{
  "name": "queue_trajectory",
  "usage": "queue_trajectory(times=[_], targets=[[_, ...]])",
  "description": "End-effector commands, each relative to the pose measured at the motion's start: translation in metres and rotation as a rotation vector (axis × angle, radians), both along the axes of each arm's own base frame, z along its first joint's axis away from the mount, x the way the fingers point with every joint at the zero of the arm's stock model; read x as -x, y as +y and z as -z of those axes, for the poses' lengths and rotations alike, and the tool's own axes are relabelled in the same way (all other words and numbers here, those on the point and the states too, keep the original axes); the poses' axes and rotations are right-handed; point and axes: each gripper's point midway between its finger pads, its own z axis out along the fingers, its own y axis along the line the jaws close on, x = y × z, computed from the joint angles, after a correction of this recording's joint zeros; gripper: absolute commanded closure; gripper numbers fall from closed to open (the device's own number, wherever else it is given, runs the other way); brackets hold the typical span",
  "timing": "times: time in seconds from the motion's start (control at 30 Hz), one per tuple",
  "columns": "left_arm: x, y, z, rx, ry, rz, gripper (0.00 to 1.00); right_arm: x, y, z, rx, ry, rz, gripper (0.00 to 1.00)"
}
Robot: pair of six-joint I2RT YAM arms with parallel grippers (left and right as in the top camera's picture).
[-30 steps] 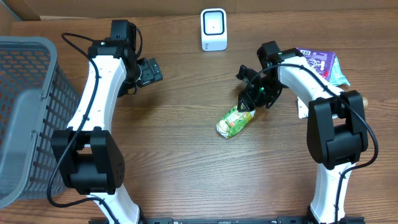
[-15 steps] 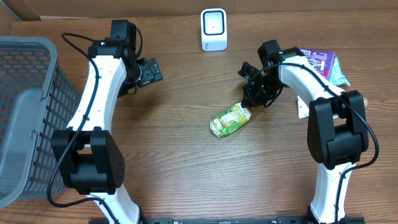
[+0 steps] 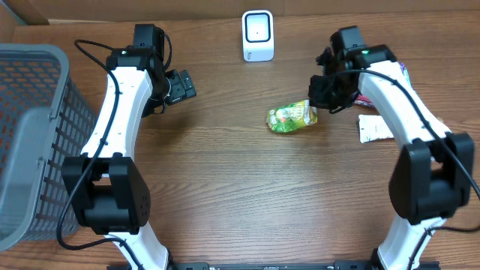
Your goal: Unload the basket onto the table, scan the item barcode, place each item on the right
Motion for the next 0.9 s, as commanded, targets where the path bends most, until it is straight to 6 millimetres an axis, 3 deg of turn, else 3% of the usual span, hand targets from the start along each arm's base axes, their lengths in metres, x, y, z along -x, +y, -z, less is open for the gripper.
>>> queue_trajectory(times=[0.0,0.13,0.23,0.27,0.33,0.37,0.43,0.6,0.73,0.87], targets=[[-0.001,0.003,-0.007,-0.010,-0.019,-0.014,0.01,0.008,-0.006,-0.019,0.027,0.005,0.043,0.96],[-0.001,0.003,-0.007,-0.010,-0.019,-0.014,0.00,0.037,0.003,-0.004,0.045,0.104,-0.006,0.96],[-0.001,0.003,-0.007,-0.010,-0.019,-0.014,0.01,0.050,0.014,0.006,0.084,0.080,-0.191,0.96],[-0.001,0.003,-0.007,-0.010,-0.019,-0.014,0.00,0.048,0.012,0.009,0.131,0.042,-0.281,0.87],[-0.001,0.003,-0.007,-0.010,-0.019,-0.014,0.00,0.039,0.005,0.010,0.200,-0.025,-0.372,0.49],[-0.001,0.003,-0.007,-0.010,-0.019,-0.014,0.00,0.034,0.006,0.010,0.209,-0.061,-0.429,0.36],[-0.001,0.003,-0.007,-0.010,-0.019,-0.014,0.00,0.023,0.007,0.009,0.210,-0.134,-0.545,0.21],[-0.001,0.003,-0.007,-0.010,-0.019,-0.014,0.01,0.005,0.002,0.017,0.212,-0.257,-0.802,0.15],[-0.001,0.003,-0.007,-0.010,-0.019,-0.014,0.00,-0.009,-0.001,0.033,0.183,-0.306,-0.887,0.14],[-0.001,0.003,-0.007,-0.010,-0.019,-0.014,0.01,-0.010,0.003,0.050,0.120,-0.313,-0.948,0.14]])
